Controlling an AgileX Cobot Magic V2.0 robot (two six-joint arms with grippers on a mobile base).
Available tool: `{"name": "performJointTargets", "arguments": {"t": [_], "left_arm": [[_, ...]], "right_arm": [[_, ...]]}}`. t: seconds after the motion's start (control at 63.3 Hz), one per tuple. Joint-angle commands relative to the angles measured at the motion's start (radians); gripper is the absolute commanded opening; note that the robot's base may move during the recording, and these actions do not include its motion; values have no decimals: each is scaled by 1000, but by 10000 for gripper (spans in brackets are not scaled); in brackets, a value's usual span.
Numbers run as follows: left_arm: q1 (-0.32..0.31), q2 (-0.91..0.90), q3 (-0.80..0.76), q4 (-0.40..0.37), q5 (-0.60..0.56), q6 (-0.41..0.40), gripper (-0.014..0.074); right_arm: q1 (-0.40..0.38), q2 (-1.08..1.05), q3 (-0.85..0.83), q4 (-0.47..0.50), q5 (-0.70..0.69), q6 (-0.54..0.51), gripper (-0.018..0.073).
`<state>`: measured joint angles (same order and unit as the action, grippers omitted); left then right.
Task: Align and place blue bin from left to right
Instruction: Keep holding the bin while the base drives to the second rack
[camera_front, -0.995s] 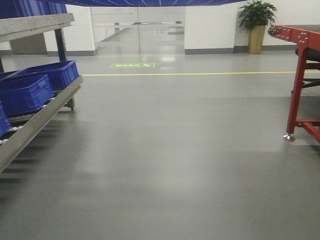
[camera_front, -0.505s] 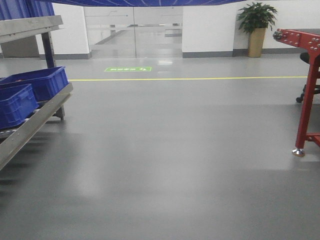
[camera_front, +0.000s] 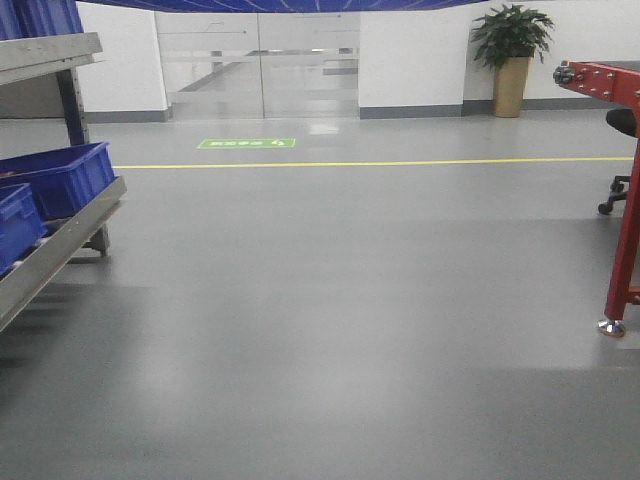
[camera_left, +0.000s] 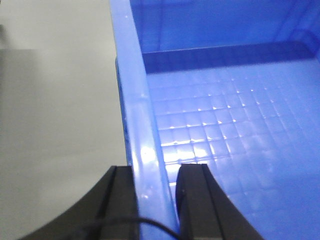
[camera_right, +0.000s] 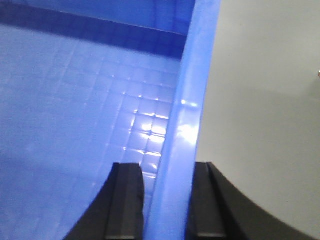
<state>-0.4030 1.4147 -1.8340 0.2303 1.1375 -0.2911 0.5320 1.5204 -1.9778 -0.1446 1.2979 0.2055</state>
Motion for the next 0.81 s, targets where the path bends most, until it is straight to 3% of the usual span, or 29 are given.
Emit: {"name": "performJointTargets", "arguments": {"t": [0.0, 0.79], "left_arm": [[-4, -19, -15, 30, -90, 20, -12], [-4, -19, -15, 30, -90, 20, -12]], "right_arm": [[0, -25, -13, -27, -94, -43, -70], [0, -25, -13, -27, -97, -43, -70]]}}
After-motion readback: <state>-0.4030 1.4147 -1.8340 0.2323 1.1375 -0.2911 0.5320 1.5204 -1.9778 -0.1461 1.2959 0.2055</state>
